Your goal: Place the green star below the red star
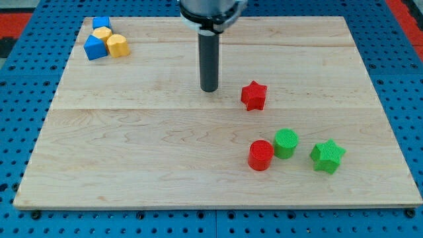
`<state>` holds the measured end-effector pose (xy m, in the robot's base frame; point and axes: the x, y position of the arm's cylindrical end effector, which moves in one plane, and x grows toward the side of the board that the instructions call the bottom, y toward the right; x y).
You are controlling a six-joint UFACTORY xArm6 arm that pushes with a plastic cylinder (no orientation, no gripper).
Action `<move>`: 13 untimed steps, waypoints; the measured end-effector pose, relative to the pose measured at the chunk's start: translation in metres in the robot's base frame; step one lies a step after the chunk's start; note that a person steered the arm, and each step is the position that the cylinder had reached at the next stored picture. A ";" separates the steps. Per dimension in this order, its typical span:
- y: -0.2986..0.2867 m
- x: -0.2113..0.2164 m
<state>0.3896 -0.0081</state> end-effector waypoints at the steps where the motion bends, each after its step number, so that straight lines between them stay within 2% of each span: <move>1: 0.017 0.001; 5: -0.006 0.002; 6: 0.054 0.011; 7: 0.089 0.013; 8: 0.020 0.033; 9: 0.094 0.065; 10: 0.167 0.034; 11: 0.192 0.040; 12: 0.213 0.082; 13: 0.334 0.121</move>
<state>0.5109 0.3256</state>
